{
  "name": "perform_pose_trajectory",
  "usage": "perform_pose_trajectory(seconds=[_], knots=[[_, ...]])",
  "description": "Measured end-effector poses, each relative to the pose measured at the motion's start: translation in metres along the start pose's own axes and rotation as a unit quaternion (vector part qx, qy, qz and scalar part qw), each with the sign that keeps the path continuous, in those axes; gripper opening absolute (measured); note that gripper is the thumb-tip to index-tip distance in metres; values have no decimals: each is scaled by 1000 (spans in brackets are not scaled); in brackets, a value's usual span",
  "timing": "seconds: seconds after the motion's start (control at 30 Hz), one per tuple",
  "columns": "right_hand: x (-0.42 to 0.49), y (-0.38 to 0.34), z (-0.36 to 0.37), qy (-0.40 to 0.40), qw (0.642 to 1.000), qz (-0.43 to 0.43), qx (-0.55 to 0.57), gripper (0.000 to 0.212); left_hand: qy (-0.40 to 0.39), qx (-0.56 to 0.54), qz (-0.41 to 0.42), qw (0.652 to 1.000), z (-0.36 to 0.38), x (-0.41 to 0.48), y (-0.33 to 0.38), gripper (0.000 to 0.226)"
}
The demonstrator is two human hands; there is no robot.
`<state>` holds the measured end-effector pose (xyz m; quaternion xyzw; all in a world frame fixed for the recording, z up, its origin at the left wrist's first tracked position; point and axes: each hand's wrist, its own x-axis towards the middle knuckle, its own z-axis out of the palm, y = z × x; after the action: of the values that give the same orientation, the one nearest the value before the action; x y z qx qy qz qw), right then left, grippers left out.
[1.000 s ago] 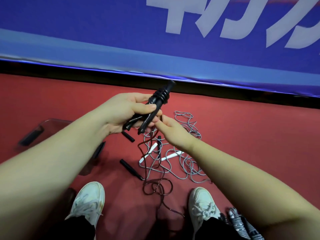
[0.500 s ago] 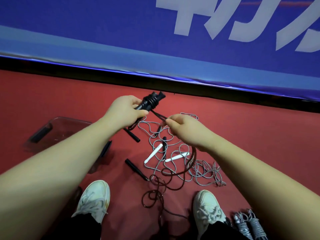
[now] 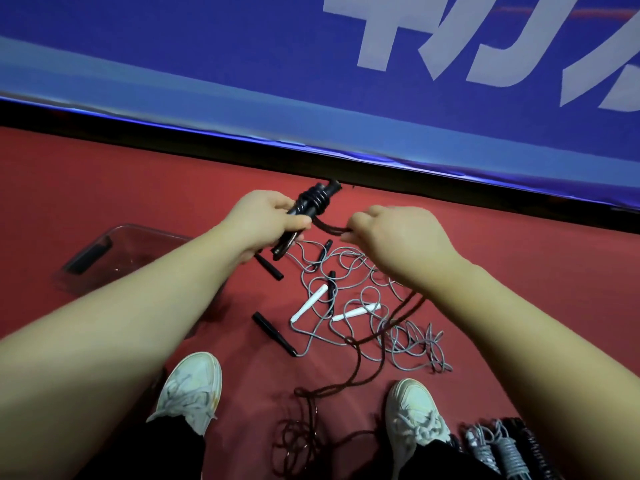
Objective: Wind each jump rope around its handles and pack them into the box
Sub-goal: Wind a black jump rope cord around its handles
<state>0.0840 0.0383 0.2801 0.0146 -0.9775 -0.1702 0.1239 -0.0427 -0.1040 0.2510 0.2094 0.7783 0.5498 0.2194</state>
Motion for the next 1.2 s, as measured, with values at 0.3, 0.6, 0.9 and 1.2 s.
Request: perform_pose_trajectory(seconds=[0.3, 0.6, 0.9, 1.2], knots=[[-27, 10, 39, -213, 646, 141, 720, 30, -52, -182, -21, 982, 4, -10, 17, 18], [-21, -3, 41, -191, 740, 240, 598, 33, 30, 179, 120, 976, 18, -2, 17, 36], [-12, -26, -8, -25, 999, 37, 10, 54, 35, 444, 221, 868, 29, -1, 0, 25], [-7, 17, -7, 92, 960, -251, -82, 31, -63, 404, 143, 901, 22, -2, 0, 22]])
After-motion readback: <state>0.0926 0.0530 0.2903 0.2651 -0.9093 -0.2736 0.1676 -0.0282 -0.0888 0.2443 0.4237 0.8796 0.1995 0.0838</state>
